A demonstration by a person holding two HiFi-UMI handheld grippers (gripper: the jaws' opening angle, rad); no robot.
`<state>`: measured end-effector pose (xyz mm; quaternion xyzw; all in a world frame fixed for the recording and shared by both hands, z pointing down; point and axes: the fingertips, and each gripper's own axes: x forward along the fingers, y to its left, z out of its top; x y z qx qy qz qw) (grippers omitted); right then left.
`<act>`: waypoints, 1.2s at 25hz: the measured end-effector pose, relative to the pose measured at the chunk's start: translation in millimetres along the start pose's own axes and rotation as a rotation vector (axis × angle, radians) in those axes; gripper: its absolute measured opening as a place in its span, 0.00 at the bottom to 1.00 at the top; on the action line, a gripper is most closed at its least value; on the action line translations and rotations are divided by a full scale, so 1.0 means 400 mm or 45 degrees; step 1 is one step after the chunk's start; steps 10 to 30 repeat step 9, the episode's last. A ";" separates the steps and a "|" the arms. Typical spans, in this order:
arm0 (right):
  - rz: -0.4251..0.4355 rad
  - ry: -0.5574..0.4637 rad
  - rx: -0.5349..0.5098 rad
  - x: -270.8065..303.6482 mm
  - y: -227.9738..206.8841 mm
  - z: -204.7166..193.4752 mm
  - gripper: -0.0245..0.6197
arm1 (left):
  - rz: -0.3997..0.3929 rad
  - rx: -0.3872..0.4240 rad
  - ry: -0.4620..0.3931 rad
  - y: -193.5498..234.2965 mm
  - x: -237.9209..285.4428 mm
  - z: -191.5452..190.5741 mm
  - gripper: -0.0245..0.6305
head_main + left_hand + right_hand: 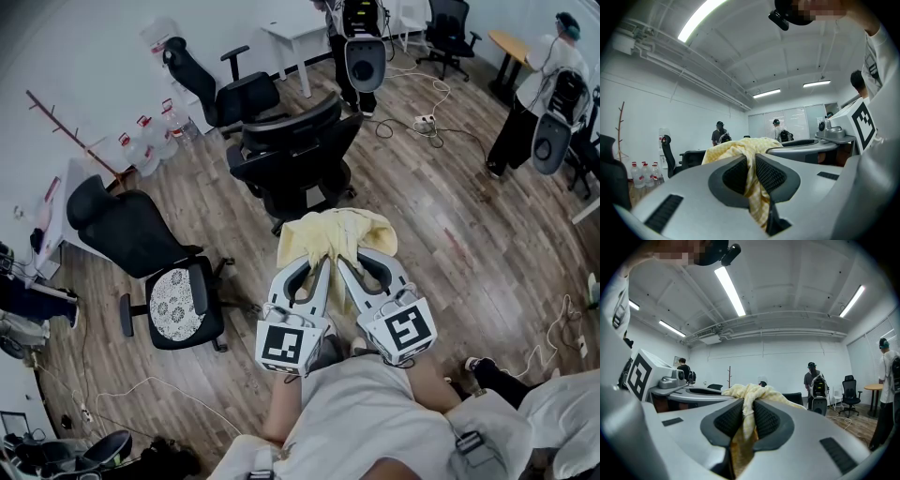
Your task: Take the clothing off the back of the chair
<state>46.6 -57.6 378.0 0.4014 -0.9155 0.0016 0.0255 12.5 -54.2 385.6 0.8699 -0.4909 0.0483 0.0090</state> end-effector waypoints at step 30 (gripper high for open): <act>0.026 -0.012 -0.006 0.030 -0.003 -0.003 0.14 | 0.005 -0.002 0.006 0.028 0.014 0.008 0.13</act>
